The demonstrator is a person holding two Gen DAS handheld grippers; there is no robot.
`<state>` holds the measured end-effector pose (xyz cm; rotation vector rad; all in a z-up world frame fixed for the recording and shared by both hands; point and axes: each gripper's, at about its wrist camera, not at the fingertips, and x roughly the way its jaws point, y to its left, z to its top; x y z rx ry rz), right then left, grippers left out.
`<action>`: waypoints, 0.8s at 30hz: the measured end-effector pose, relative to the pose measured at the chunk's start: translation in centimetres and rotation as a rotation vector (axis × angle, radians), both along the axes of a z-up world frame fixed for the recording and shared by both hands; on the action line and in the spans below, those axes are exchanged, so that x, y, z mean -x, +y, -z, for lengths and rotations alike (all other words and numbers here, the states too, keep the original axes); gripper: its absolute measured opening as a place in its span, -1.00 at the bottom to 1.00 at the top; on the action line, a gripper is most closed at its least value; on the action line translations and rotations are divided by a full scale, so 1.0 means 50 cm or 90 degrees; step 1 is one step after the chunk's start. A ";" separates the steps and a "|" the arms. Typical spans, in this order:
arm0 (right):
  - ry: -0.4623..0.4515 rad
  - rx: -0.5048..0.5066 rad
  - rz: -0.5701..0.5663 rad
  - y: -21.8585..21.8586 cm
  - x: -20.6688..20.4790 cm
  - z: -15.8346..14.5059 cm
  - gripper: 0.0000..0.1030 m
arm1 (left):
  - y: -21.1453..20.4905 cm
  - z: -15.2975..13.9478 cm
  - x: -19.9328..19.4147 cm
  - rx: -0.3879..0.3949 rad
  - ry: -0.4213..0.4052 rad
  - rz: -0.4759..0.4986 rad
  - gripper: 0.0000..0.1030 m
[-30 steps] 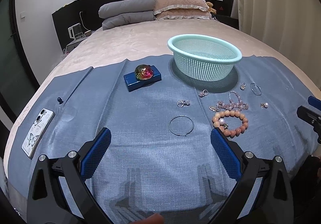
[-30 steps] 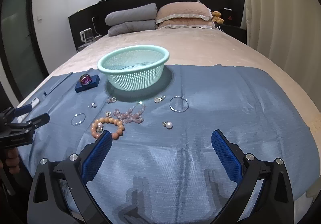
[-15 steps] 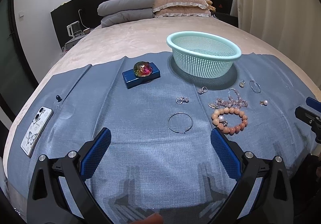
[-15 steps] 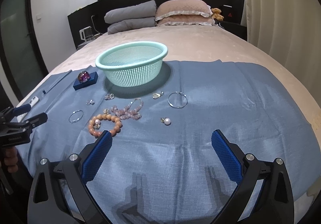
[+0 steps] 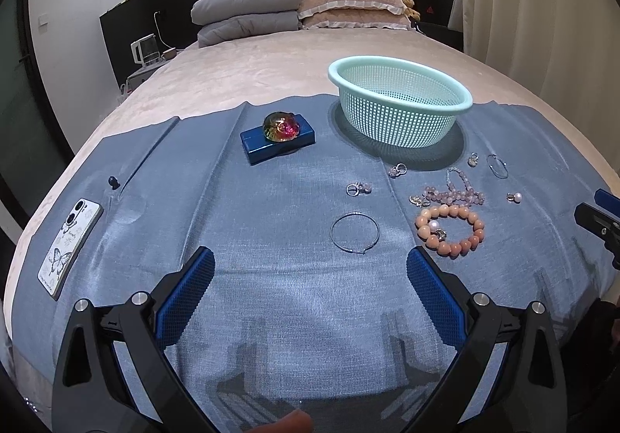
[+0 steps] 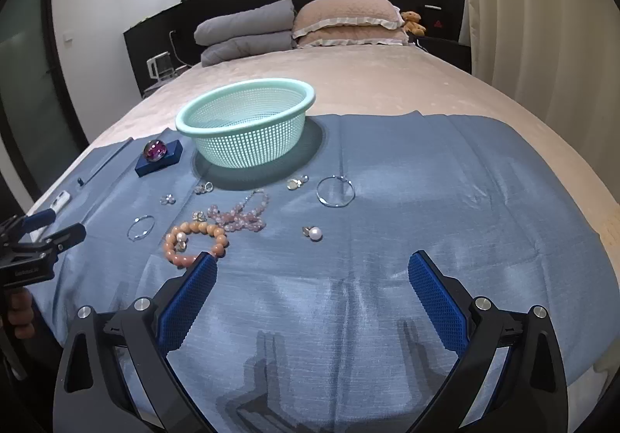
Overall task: Organize jewelry
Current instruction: 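Move the left tool toward the large silver hoop on the cloth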
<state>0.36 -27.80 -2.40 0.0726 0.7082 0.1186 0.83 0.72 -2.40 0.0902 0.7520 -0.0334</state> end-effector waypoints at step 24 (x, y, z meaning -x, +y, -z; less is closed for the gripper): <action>0.036 0.027 -0.014 0.012 -0.053 0.031 0.85 | -0.005 0.057 -0.045 -0.013 0.041 0.024 0.89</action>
